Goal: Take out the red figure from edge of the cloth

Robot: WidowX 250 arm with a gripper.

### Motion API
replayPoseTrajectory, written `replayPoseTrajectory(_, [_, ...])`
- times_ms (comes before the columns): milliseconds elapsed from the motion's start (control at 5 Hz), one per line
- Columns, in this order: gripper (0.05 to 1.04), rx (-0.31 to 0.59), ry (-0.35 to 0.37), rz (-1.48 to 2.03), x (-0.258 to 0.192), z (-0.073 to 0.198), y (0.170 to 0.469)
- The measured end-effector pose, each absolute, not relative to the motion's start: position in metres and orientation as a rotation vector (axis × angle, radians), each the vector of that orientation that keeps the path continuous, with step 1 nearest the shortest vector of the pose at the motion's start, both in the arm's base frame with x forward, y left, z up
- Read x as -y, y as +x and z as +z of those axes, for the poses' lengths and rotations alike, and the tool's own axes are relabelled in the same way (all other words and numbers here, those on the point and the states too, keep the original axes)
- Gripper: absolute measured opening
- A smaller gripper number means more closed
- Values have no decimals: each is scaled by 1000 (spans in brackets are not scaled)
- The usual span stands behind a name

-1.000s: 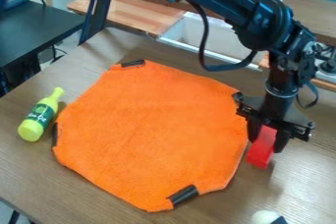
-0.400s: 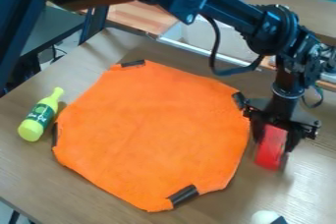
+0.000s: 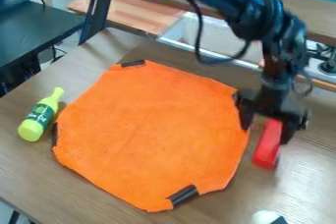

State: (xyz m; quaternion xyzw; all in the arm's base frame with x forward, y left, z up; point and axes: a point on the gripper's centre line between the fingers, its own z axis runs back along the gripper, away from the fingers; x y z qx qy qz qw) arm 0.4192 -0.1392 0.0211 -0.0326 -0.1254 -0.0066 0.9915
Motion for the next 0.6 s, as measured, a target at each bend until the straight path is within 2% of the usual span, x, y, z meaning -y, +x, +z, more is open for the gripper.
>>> replayPoseTrajectory(200, [1000,349,-98,-6,110,73,415])
replayPoseTrajectory(600, [999,327,-158,33,52,114,372])
